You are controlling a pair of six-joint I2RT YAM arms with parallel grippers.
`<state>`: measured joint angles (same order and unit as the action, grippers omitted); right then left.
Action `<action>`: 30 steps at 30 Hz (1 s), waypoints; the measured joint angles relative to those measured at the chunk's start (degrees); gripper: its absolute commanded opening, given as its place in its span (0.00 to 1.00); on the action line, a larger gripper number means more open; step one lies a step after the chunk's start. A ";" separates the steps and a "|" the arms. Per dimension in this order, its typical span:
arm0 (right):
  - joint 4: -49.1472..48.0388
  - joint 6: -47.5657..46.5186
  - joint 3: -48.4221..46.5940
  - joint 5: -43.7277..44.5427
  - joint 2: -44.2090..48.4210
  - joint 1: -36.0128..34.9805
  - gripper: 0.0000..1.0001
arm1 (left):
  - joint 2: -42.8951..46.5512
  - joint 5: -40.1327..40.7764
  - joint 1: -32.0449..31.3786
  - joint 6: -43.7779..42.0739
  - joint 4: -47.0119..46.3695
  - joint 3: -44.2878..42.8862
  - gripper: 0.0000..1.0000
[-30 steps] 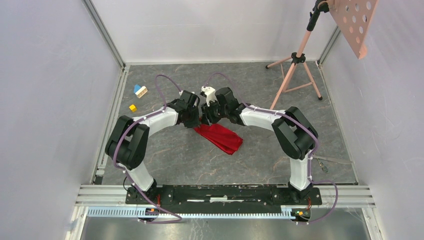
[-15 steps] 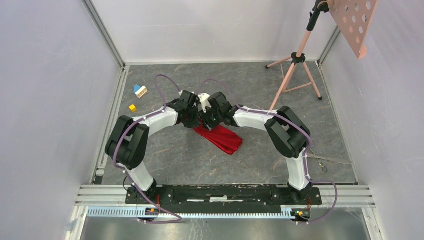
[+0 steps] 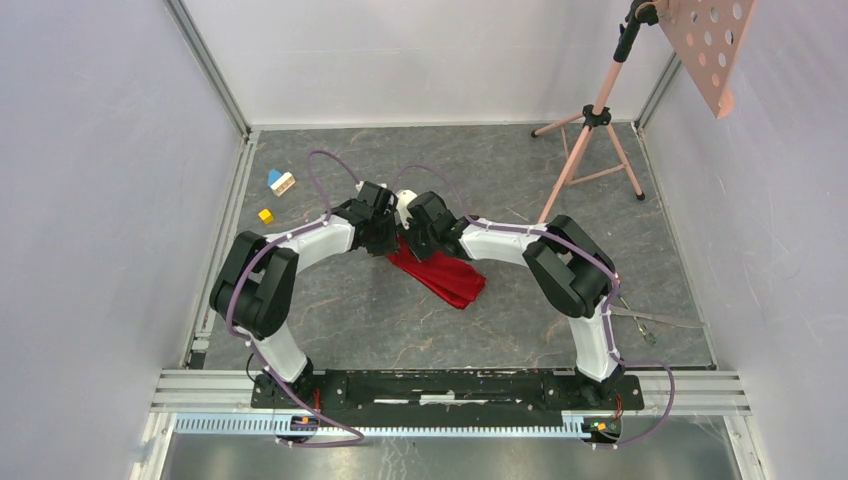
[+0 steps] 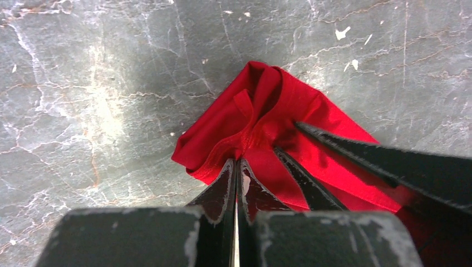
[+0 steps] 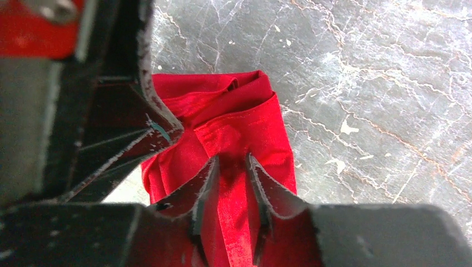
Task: Fold the napkin into a case and place the utensils inside
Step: Stuff the top corner of the smaller-rectangle-folded napkin into the folded napkin.
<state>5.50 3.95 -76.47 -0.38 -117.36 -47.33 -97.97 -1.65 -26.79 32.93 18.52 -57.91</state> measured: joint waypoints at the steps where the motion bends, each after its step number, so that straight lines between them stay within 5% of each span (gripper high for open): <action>1: -0.50 0.37 0.24 0.11 0.00 -0.11 0.22 | 0.00 -0.09 -0.02 0.02 -0.63 0.22 0.02; 6: -1.97 1.70 0.74 -0.24 0.17 -0.46 0.06 | 0.02 -0.46 -0.07 0.02 -2.91 0.81 0.02; 13: -1.77 1.88 0.74 -1.36 0.52 -0.55 0.01 | 0.90 -0.48 -0.07 0.02 -3.96 2.03 0.02; 30: -3.65 7.41 2.19 -7.52 1.99 -1.01 0.00 | 3.45 -0.48 -0.35 0.02 -5.42 6.03 0.02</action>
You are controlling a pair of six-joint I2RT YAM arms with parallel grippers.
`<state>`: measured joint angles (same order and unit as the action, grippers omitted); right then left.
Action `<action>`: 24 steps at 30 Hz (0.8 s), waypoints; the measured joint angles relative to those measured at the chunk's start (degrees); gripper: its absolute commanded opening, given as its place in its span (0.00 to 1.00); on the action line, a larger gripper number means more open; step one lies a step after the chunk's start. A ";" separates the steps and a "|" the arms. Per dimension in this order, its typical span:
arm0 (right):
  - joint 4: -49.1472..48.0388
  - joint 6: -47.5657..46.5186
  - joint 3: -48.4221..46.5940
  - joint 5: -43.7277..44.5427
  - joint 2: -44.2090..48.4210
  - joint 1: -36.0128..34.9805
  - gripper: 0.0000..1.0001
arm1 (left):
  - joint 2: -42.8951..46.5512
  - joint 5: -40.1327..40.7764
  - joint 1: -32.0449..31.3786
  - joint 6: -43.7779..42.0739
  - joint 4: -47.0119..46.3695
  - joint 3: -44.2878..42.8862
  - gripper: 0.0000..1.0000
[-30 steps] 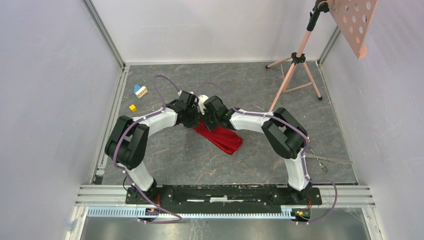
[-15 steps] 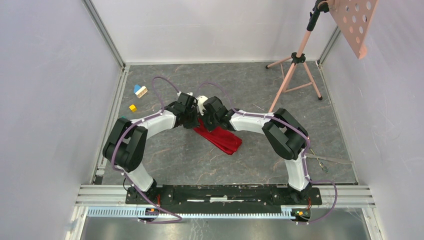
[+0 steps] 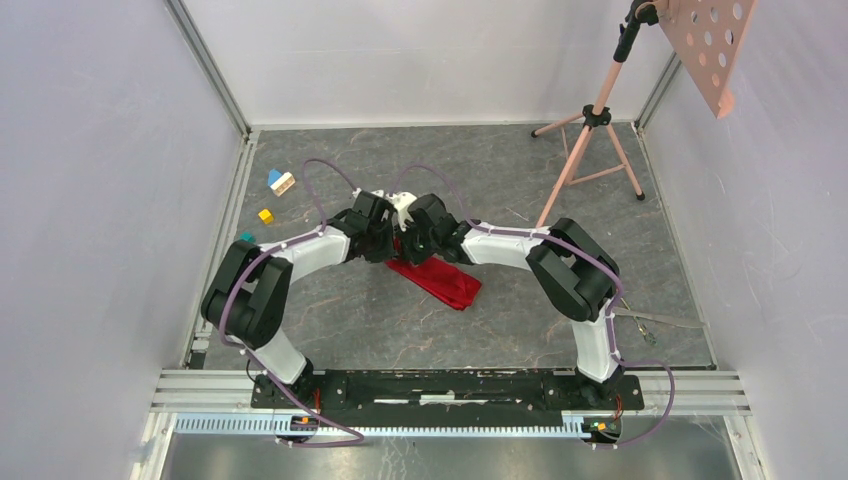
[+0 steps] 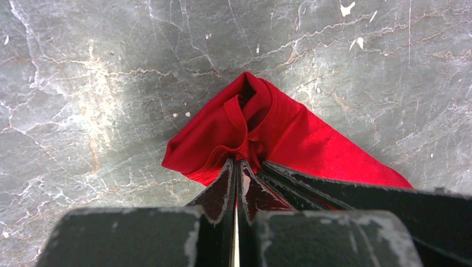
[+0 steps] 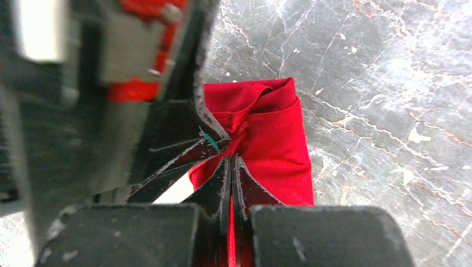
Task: Fold the napkin into a case and place the utensils inside
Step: Stuff the top corner of the smaller-rectangle-folded napkin into the folded napkin.
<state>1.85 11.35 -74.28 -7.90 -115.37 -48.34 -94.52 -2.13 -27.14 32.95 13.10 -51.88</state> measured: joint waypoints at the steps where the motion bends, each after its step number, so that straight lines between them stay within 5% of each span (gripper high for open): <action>1: -1.14 0.50 0.61 -0.37 0.00 0.11 0.00 | 0.26 0.00 0.00 0.02 -0.02 0.22 0.02; 19: -9.51 4.11 5.35 -6.82 -0.72 2.23 0.07 | 4.52 -0.07 -0.09 1.03 -0.96 2.25 0.03; 21: -10.21 4.48 5.51 -7.72 -0.92 2.40 0.07 | 3.67 -0.94 -0.11 1.40 -1.90 2.21 0.06; 24: -11.04 5.33 5.66 -9.09 -1.51 3.13 0.07 | 0.90 -0.85 0.17 2.05 -2.80 1.88 0.24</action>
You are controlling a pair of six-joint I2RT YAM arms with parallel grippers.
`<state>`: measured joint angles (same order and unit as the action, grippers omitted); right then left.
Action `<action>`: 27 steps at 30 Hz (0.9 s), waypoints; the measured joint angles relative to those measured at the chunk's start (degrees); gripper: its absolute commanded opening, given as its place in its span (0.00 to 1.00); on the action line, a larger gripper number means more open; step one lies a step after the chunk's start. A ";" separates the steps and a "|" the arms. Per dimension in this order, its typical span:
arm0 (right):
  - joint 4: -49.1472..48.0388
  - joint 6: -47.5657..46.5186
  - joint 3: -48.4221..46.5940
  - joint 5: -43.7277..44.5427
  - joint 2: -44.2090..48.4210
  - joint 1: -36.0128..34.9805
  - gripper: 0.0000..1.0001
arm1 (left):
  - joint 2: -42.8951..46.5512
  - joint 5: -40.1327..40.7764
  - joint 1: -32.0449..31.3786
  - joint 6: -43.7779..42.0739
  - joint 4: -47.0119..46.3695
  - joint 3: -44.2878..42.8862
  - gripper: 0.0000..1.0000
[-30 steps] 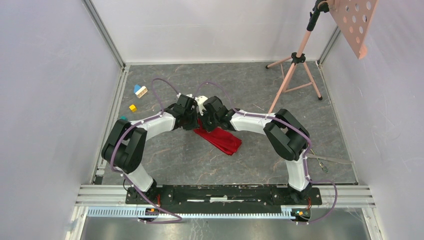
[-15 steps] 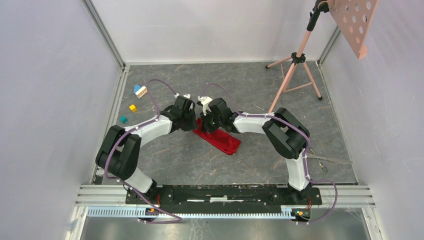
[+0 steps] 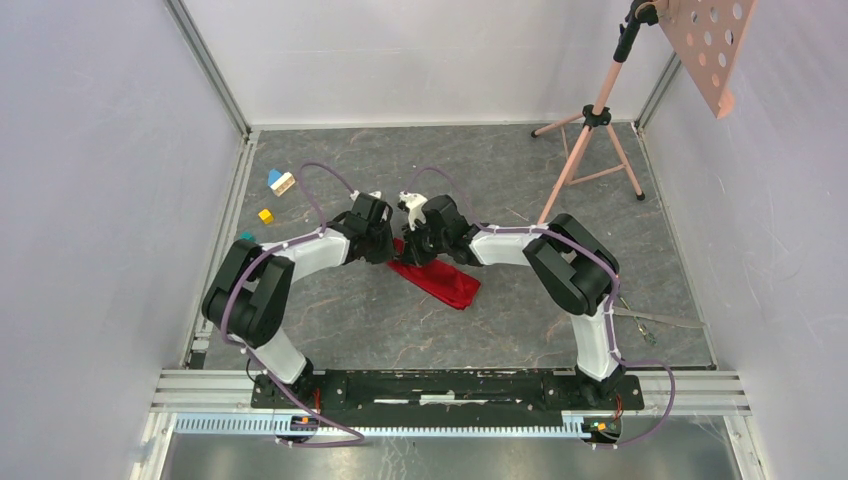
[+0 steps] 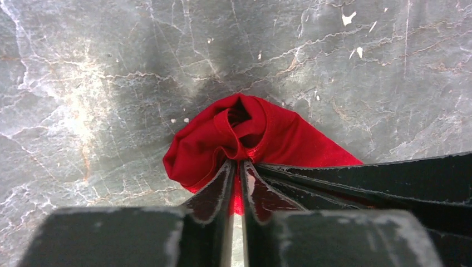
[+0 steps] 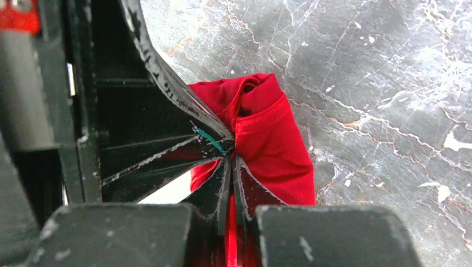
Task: Fold the napkin into a case and place the utensils inside
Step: Stuff the top corner of the smaller-rectangle-folded napkin into the folded napkin.
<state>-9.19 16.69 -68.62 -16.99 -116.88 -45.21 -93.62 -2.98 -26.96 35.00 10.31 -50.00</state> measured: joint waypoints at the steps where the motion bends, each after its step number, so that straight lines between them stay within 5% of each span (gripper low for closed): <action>1: -0.68 0.24 0.42 -0.57 -0.04 0.33 0.08 | -0.81 0.11 0.13 0.39 -0.26 0.02 0.28; 15: -3.54 1.09 3.13 -2.05 1.03 1.25 0.11 | 5.51 -0.15 1.11 2.38 -1.99 3.93 0.51; 22: -3.58 1.11 3.21 -1.92 1.11 1.25 0.06 | 10.93 -0.50 2.54 3.39 -1.86 4.87 0.31; 27: -3.96 1.49 3.80 -1.90 1.44 1.25 0.01 | 8.81 -1.68 3.80 4.15 -2.01 5.22 0.26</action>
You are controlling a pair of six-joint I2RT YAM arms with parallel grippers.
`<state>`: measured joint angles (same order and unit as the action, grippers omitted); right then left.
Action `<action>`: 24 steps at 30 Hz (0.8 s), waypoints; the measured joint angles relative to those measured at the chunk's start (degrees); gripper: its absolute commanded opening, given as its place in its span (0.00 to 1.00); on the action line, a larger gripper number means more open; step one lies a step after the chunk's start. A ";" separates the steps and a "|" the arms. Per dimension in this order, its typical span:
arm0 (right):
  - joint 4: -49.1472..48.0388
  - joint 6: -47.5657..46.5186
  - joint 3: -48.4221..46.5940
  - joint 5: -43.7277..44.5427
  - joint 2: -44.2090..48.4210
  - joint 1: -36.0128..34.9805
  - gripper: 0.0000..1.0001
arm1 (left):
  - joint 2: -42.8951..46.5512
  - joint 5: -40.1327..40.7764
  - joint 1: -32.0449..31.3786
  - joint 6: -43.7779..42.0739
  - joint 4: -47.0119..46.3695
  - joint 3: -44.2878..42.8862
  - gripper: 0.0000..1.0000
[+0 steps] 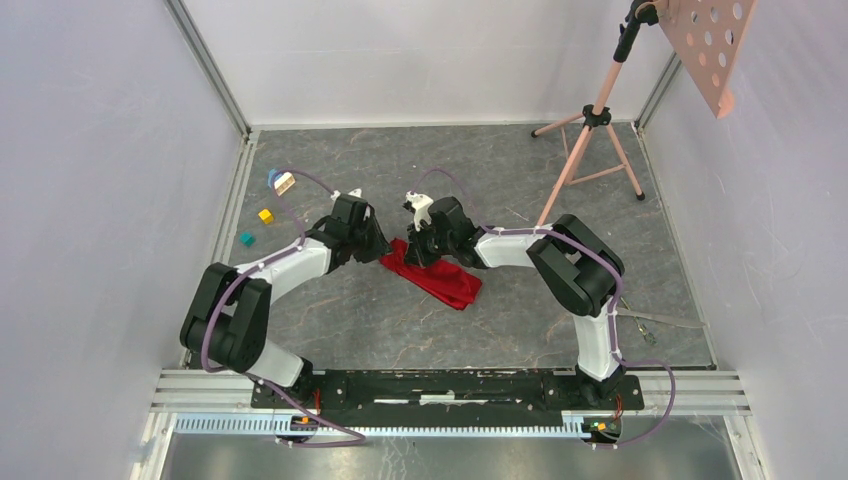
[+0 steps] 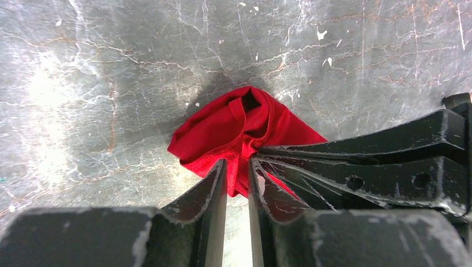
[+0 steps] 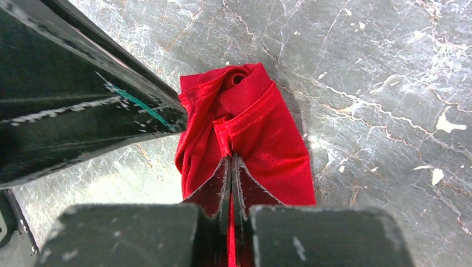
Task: Fold the napkin into a case and place the utensils inside
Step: Stuff the top corner of the smaller-rectangle-folded napkin into the folded napkin.
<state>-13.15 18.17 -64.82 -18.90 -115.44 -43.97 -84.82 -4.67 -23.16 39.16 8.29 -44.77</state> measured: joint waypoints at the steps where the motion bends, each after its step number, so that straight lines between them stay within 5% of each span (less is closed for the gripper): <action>1: 0.00 0.09 0.04 -0.02 0.04 0.00 0.00 | -0.61 -0.50 0.13 0.02 -0.35 0.07 0.25; 9: -0.02 0.52 0.04 -0.15 0.04 0.02 0.00 | -5.25 -5.57 0.20 1.14 -4.50 0.09 0.24; 17: -0.07 1.07 0.04 -0.26 0.04 0.09 0.02 | -8.68 -6.03 0.20 1.16 -4.39 -0.57 0.13; 24: 0.61 0.50 0.09 -0.17 0.44 0.22 0.30 | -11.10 -5.22 0.26 1.25 -2.86 -3.13 0.07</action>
<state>-12.53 18.68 -64.73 -19.07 -115.00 -43.75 -95.92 -9.89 -22.90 40.40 5.43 -47.90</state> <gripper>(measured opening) 0.204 0.083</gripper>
